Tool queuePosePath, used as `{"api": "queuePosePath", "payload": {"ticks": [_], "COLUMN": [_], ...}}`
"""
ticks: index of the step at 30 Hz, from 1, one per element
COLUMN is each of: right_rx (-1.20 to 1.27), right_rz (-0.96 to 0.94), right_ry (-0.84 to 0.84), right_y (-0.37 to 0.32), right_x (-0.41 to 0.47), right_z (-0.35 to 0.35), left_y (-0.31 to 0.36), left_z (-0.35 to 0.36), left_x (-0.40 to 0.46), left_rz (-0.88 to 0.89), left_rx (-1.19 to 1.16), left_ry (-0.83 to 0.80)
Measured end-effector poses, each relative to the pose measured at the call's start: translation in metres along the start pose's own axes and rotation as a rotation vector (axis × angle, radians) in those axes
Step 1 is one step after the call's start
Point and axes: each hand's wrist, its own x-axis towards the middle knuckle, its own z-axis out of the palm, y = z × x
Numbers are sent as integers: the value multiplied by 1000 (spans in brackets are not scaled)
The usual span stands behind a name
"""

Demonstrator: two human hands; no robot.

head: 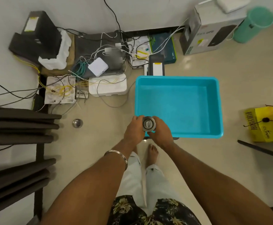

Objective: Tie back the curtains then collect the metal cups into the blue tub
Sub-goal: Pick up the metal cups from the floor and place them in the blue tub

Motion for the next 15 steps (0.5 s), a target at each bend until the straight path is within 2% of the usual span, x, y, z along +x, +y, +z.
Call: {"api": "queuePosePath", "payload": {"ticks": [6, 15], "right_rx": [27, 56], "right_rz": [97, 148], "right_ry": [0, -5], "right_y": [24, 38], "right_x": [25, 53], "right_z": [25, 50], "left_y": [-21, -40], "left_z": [22, 39], "left_x": [35, 70], "left_rz": [18, -6], "left_rx": [20, 87], "left_ry": [-89, -173]}}
